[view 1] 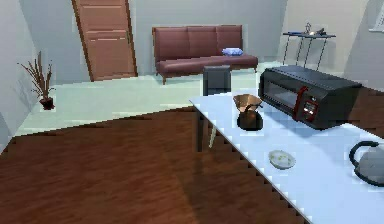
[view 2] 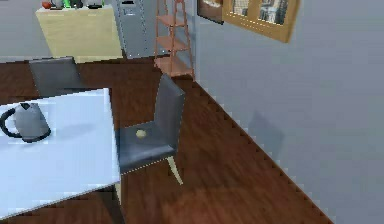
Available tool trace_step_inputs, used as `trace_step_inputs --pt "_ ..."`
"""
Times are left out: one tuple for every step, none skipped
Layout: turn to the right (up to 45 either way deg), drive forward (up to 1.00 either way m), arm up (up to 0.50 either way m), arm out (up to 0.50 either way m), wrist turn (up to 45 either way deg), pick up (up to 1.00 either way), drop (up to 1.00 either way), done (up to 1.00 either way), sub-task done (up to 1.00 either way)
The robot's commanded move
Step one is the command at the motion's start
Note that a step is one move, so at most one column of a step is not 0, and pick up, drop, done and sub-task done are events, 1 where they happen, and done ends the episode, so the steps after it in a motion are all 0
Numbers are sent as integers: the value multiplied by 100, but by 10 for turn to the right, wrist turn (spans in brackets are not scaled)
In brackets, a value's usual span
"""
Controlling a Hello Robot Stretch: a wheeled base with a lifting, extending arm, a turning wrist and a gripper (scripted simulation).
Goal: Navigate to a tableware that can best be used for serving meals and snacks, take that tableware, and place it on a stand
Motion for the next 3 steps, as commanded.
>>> trace_step_inputs --pt "-120 0 0 0 0 0 0 0 0" --pt "0 100 0 0 0 0 0 0 0" --pt "-30 0 0 0 0 0 0 0 0"
